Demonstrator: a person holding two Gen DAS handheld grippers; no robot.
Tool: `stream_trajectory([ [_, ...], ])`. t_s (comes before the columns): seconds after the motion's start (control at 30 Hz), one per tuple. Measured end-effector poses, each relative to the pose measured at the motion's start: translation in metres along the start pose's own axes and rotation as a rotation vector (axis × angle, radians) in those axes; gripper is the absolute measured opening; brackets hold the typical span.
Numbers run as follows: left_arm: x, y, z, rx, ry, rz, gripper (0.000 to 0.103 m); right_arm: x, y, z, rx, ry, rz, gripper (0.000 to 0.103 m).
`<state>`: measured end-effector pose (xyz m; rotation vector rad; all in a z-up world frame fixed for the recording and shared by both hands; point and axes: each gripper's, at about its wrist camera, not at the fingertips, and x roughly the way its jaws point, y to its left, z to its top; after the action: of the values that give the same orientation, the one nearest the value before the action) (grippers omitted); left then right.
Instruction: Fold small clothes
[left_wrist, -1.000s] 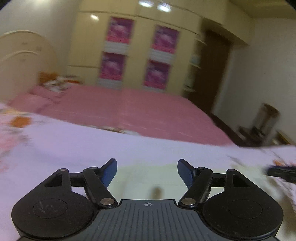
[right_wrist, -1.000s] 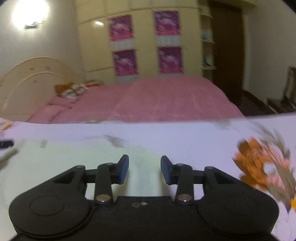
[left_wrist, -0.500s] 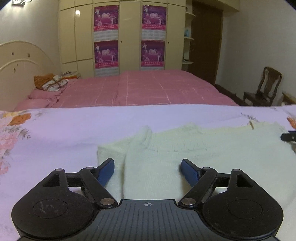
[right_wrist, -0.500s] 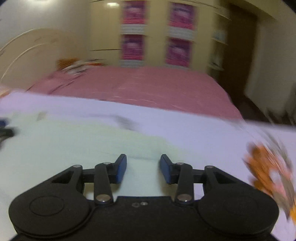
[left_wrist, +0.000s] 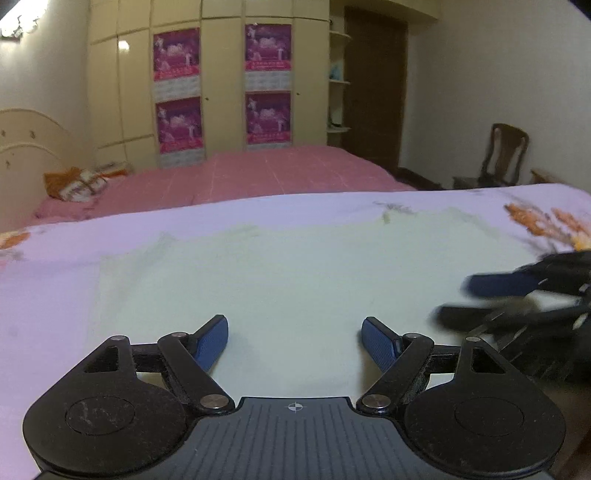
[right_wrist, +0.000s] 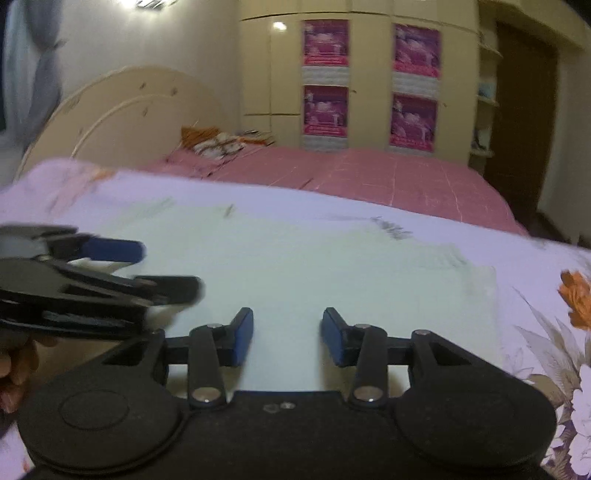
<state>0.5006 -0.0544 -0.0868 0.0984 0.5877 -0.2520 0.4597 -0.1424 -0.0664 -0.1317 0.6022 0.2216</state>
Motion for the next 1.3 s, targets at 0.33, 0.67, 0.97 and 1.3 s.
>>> stream_trajectory([
  [0.33, -0.041, 0.040, -0.011, -0.073, 0.006, 0.084, 0.080, -0.032, -0.067, -0.014, 0.120, 0.034, -0.156, 0.041],
  [0.67, -0.082, -0.028, -0.052, -0.079, 0.018, -0.014, 0.080, -0.077, 0.026, -0.039, 0.088, 0.007, 0.013, 0.042],
  [0.97, -0.109, 0.004, -0.077, -0.082, 0.048, 0.069, 0.080, -0.101, 0.038, -0.062, 0.044, 0.071, -0.092, 0.043],
  [1.3, -0.118, 0.010, -0.067, -0.098, 0.027, 0.063, 0.080, -0.125, 0.004, -0.067, 0.164, 0.075, -0.152, 0.035],
])
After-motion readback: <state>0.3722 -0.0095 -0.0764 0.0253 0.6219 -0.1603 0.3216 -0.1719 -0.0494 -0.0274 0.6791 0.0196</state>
